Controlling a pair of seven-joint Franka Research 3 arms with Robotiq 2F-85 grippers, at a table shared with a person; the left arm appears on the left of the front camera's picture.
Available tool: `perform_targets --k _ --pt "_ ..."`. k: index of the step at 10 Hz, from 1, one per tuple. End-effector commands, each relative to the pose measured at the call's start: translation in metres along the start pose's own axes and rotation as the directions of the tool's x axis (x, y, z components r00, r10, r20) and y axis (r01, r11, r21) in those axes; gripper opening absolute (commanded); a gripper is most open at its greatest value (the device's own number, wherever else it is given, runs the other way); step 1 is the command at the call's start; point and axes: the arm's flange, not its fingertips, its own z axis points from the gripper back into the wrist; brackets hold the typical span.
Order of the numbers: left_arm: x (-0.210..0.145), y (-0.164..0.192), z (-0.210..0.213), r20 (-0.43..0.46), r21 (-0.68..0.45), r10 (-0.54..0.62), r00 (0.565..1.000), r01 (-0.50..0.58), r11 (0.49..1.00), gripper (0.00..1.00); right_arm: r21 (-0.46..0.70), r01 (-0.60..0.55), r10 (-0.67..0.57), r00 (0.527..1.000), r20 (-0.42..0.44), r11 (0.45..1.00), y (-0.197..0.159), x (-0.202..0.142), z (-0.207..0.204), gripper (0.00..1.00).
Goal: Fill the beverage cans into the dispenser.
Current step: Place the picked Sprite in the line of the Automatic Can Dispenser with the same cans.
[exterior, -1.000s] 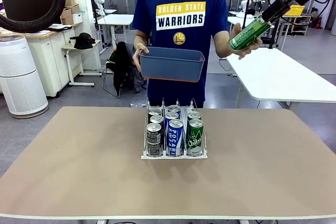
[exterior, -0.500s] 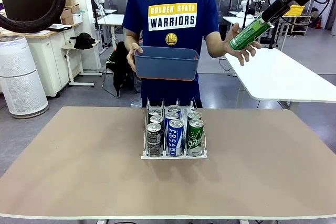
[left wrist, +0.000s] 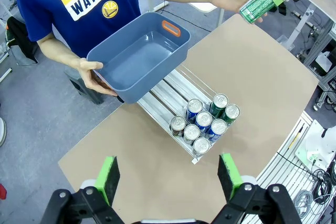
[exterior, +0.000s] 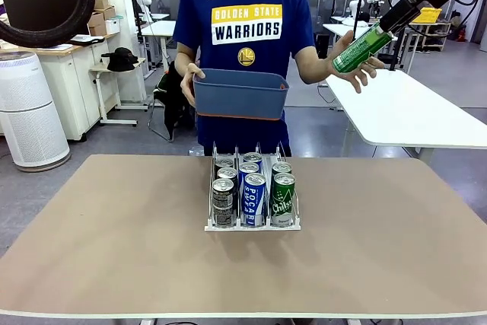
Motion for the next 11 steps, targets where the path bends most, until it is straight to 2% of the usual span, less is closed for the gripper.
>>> perform_targets --k 1,5,6,9,11 --pt "-0.002 0.002 0.001 -0.003 0.002 -0.008 1.0 0.008 1.0 1.0 -0.002 -0.002 0.002 1.0 0.002 1.0 0.001 0.0 0.001 0.0" --pt "-0.002 0.002 0.001 -0.003 0.002 -0.008 1.0 0.008 1.0 1.0 -0.002 -0.002 0.002 1.0 0.002 1.0 0.001 0.0 0.001 0.0" --pt "-0.002 0.002 0.001 -0.003 0.002 -0.008 1.0 0.008 1.0 1.0 0.0 0.0 0.0 1.0 0.0 1.0 0.0 0.0 0.0 0.58" --pt "-0.002 0.002 0.001 -0.003 0.002 -0.008 1.0 0.008 1.0 1.0 0.011 0.179 -0.18 0.982 0.05 0.984 0.043 -0.025 0.004 0.58" --pt "-0.002 0.002 0.001 -0.003 0.002 -0.008 1.0 0.008 1.0 1.0 0.008 0.257 -0.257 0.966 0.0 0.966 0.076 -0.048 0.005 0.58"
